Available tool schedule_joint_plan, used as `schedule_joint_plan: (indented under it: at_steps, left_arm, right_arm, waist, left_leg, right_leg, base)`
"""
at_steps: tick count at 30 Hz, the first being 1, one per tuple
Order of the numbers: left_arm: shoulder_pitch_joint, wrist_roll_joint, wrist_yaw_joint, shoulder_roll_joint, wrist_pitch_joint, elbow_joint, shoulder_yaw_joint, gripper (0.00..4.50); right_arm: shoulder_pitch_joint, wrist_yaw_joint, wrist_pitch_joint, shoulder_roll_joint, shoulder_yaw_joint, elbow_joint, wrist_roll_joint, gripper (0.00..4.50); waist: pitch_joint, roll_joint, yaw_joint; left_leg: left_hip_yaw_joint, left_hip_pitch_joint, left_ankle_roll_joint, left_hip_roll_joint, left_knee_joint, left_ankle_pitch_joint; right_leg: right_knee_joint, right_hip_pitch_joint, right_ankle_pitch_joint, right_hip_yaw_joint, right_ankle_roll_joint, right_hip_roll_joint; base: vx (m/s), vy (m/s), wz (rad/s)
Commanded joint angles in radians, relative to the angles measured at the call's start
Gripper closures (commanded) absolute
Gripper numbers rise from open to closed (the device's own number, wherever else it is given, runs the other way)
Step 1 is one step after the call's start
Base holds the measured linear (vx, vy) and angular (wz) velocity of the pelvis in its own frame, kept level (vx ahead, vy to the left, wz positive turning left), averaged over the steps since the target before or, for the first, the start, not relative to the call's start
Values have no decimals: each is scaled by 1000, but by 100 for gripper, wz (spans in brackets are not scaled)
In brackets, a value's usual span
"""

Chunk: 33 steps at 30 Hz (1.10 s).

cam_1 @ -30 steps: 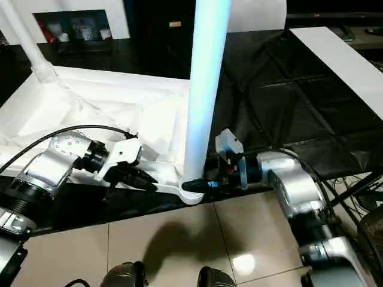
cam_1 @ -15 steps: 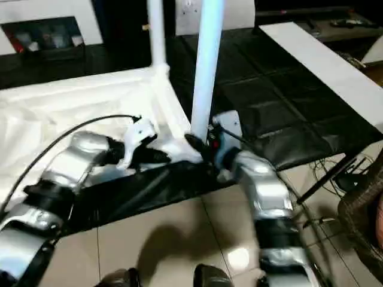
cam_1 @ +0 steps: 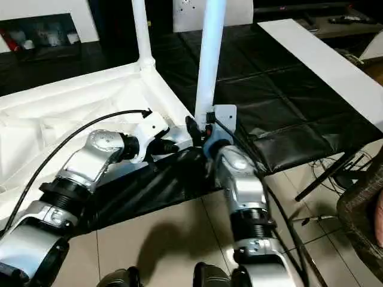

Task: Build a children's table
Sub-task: Rotate leg to tighten

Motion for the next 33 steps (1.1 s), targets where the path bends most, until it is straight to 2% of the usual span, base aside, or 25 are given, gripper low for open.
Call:
schedule_joint_plan:
  at_steps: [1, 3, 5, 6, 8, 9, 12, 13, 15, 16, 18, 20, 25, 33]
  left_arm:
    - [33, -13, -102, 10, -43, -21, -64, 450]
    - [49, -25, -167, 44, -78, -36, -74, 450]
    - [53, -31, -188, 54, -91, -39, -78, 450]
    - [63, -41, -257, 91, -122, -48, -90, 450]
    - [69, -52, -323, 126, -158, -53, -97, 450]
    - [69, -52, -323, 126, -158, -53, -97, 450]
    - [70, -80, -424, 171, -185, -61, -99, 450]
    - [69, -87, -458, 184, -190, -64, -104, 450]
    - [68, -90, -479, 194, -192, -66, -110, 450]
    - [64, -91, -509, 208, -205, -63, -120, 450]
    - [60, -92, -532, 218, -215, -60, -127, 450]
    - [49, -93, -572, 231, -237, -47, -135, 450]
    - [38, -92, -603, 240, -257, -33, -144, 450]
    - [34, -95, -619, 245, -271, -23, -147, 450]
  right_arm:
    - [19, 124, -2, -39, 55, -15, 23, 86]
    - [33, 233, -15, -114, 71, -27, 28, 76]
    - [36, 268, -22, -134, 73, -28, 32, 64]
    - [46, 408, -24, -198, 81, -46, 62, 64]
    - [57, 559, -21, -262, 102, -71, 93, 64]
    - [57, 559, -21, -262, 102, -71, 93, 64]
    - [66, 773, -47, -357, 159, -86, 124, 64]
    - [66, 828, -50, -381, 178, -84, 129, 64]
    - [64, 863, -42, -394, 188, -82, 136, 78]
    - [56, 914, -36, -410, 199, -72, 145, 78]
    - [49, 953, -32, -423, 208, -63, 150, 107]
    - [26, 1029, -47, -448, 224, -26, 144, 118]
    - [-5, 1085, -83, -469, 251, 16, 131, 171]
    - [-17, 1148, -73, -465, 268, 25, 149, 236]
  waist:
    - [-69, 1, 9]
    - [-76, 1, 14]
    - [-74, 3, 17]
    - [-73, 4, 21]
    - [-72, 4, 30]
    - [-72, 4, 31]
    - [-68, 6, 39]
    - [-67, 2, 41]
    - [-67, 2, 44]
    - [-67, -7, 45]
    - [-68, -3, 50]
    - [-70, -5, 53]
    - [-72, -5, 55]
    - [-72, -5, 58]
  left_leg:
    - [-8, 5, 84, 34, -51, -167]
    - [-8, 4, 99, 35, -48, -128]
    - [-5, 6, 121, 37, -45, -113]
    - [-6, 8, 122, 37, -45, -114]
    - [-5, 11, 133, 43, -46, -127]
    - [-5, 12, 134, 42, -46, -132]
    - [-6, 13, 117, 47, -48, -168]
    - [-6, 13, 111, 48, -48, -178]
    - [-4, 13, 104, 47, -48, -183]
    - [-4, 12, 102, 47, -47, -181]
    - [-5, 12, 106, 48, -47, -171]
    - [-4, 13, 111, 47, -45, -157]
    - [-3, 10, 118, 46, -42, -136]
    - [-4, 11, 128, 48, -41, -128]
  right_leg:
    - [-64, 62, -195, 54, -209, -80]
    - [-55, 68, -125, 52, -226, -78]
    - [-50, 65, -71, 53, -251, -77]
    - [-50, 68, -70, 51, -254, -75]
    - [-48, 66, -77, 52, -259, -77]
    - [-49, 65, -82, 51, -262, -75]
    - [-53, 64, -152, 48, -254, -77]
    - [-54, 63, -178, 47, -250, -77]
    - [-57, 60, -205, 49, -246, -80]
    - [-58, 60, -219, 49, -240, -80]
    - [-56, 60, -221, 49, -238, -81]
    - [-53, 58, -202, 48, -245, -79]
    - [-49, 59, -169, 48, -254, -80]
    - [-47, 58, -161, 46, -260, -79]
  base:
    - [0, 0, 0]
    - [0, 0, 0]
    - [0, 0, 0]
    - [0, 0, 0]
    - [0, 0, 0]
    - [0, 0, 0]
    - [0, 0, 0]
    - [0, 0, 0]
    - [0, 0, 0]
    - [0, 0, 0]
    - [0, 0, 0]
    - [0, 0, 0]
    - [0, 0, 0]
    - [0, 0, 0]
